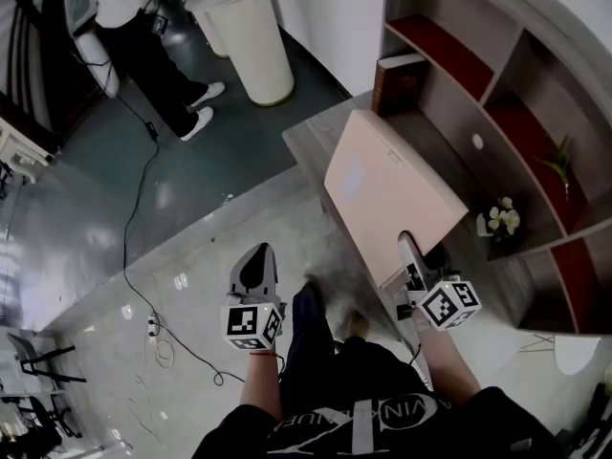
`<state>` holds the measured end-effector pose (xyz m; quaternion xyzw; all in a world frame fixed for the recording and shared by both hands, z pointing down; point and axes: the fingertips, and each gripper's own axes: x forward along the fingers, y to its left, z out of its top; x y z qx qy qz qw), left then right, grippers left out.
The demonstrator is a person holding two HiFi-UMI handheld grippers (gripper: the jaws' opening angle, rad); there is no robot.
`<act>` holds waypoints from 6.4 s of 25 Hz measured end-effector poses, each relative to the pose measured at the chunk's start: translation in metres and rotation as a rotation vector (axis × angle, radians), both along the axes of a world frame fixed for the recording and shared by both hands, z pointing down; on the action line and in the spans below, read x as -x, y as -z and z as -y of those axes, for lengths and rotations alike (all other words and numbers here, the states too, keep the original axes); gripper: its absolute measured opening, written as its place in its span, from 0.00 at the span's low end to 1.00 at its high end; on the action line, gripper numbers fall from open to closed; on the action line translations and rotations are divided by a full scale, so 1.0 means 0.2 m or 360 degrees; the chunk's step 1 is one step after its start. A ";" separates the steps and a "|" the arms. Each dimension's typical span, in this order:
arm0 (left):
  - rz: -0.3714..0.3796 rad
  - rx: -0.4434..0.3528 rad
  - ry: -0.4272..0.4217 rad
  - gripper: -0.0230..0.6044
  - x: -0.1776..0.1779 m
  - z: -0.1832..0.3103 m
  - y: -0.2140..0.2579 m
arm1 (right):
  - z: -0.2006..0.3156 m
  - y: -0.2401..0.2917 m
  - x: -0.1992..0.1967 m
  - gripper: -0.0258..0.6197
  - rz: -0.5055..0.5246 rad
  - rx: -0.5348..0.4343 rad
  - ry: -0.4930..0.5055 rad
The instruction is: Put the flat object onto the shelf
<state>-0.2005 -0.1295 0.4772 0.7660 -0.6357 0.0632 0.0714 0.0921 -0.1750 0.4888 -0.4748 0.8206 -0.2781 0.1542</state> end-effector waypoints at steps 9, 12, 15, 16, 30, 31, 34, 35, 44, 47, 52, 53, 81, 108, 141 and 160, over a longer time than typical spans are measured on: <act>-0.0019 -0.0013 -0.0162 0.04 -0.02 0.42 0.02 | 0.29 -0.02 0.15 0.50 0.0107 0.0079 -0.0036; -0.0026 0.0009 -0.0160 0.04 0.05 0.49 0.00 | 0.41 -0.03 0.22 0.50 0.0169 0.0106 -0.0053; -0.0035 0.0043 -0.0146 0.04 0.12 0.54 -0.04 | 0.53 -0.04 0.28 0.50 0.0252 0.0141 -0.0087; -0.0042 0.0052 -0.0139 0.04 0.14 0.56 -0.06 | 0.57 -0.05 0.30 0.50 0.0270 0.0153 -0.0097; -0.0090 0.0110 -0.0244 0.04 0.25 0.93 -0.14 | 0.96 -0.09 0.52 0.50 0.0545 0.0296 -0.0237; -0.0091 0.0114 -0.0255 0.04 0.25 0.95 -0.15 | 0.98 -0.10 0.53 0.50 0.0575 0.0306 -0.0246; -0.0094 0.0118 -0.0281 0.04 0.26 1.00 -0.16 | 1.03 -0.14 0.55 0.50 0.0633 0.0369 -0.0285; -0.0095 0.0117 -0.0288 0.04 0.26 1.01 -0.16 | 1.04 -0.16 0.55 0.50 0.0647 0.0393 -0.0300; -0.0120 0.0092 -0.0321 0.04 0.32 1.09 -0.14 | 1.12 -0.29 0.59 0.50 0.0902 0.0552 -0.0426; -0.0117 0.0095 -0.0326 0.04 0.36 1.09 -0.14 | 1.13 -0.33 0.58 0.51 0.0933 0.0576 -0.0451; -0.0118 0.0111 -0.0275 0.04 0.44 1.06 -0.17 | 1.17 -0.42 0.59 0.51 0.1066 0.0677 -0.0470; -0.0116 0.0118 -0.0263 0.04 0.45 1.05 -0.17 | 1.17 -0.44 0.58 0.51 0.1088 0.0698 -0.0473; -0.0147 0.0005 -0.0027 0.04 0.54 0.93 0.04 | 1.02 -0.74 0.72 0.67 0.0687 0.1435 -0.0041; -0.0124 -0.0049 -0.0108 0.04 0.38 0.97 0.13 | 0.90 -0.42 0.54 0.28 0.0810 0.1280 -0.0033; -0.0021 -0.0190 -0.0045 0.04 0.46 1.02 0.32 | 1.04 0.40 0.37 0.05 -0.0797 -0.0376 0.0238; 0.0002 -0.0401 0.0024 0.04 0.53 1.05 0.57 | 1.06 0.61 0.39 0.05 -0.0882 -0.0594 0.0224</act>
